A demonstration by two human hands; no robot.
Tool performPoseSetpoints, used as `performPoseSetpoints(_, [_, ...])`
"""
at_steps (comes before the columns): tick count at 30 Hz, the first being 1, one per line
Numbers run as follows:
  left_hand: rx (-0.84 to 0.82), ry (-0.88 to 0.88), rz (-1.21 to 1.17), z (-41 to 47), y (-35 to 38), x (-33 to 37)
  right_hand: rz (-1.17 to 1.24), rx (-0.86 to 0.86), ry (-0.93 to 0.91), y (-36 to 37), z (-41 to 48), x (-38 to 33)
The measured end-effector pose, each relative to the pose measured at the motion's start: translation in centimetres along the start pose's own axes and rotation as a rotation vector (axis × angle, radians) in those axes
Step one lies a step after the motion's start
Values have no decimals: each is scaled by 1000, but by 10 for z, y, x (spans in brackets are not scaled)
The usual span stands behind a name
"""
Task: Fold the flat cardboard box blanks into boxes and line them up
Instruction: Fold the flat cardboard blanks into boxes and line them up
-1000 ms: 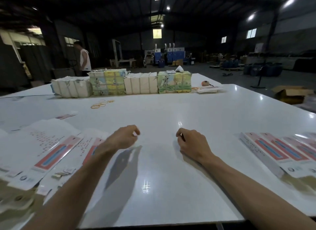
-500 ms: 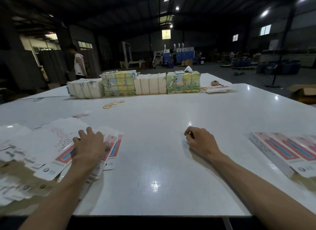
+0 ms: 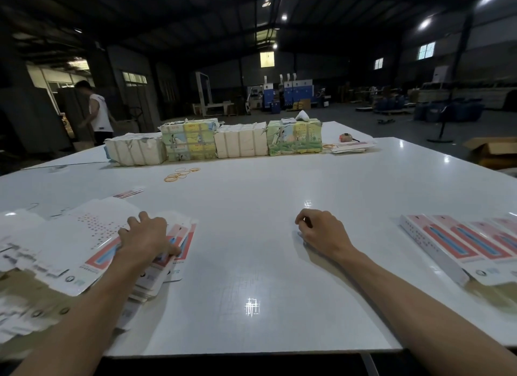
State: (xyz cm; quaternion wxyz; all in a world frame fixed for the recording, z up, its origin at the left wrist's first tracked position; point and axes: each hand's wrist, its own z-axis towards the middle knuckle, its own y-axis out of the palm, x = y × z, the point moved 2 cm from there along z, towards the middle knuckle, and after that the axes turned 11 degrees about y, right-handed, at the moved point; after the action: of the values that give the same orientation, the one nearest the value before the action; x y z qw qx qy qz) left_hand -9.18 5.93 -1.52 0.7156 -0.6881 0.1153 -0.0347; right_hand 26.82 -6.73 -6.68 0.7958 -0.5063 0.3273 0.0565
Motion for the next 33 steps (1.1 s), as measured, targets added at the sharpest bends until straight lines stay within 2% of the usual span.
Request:
performPoseSetpoints(6, [-28, -45, -61, 5, -8, -2, 33, -1, 17, 0, 1, 1])
performPoseSetpoints(14, [-80, -12, -231, 17, -8, -18, 18, -12, 17, 1, 3, 2])
performPoseSetpoints(20, [74, 72, -324, 18, -15, -18, 9, -25, 10, 2, 4, 2])
performPoseSetpoints(25, [134, 249, -739, 14, -38, 5, -6, -41, 4, 4, 5, 2])
performPoseSetpoints(29, [-50, 391, -1113, 12, -40, 50, 3, -30, -1, 6, 7, 3])
performPoseSetpoints(33, [-250, 537, -1614, 10, -16, 113, 70, -24, -49, 7, 5, 1])
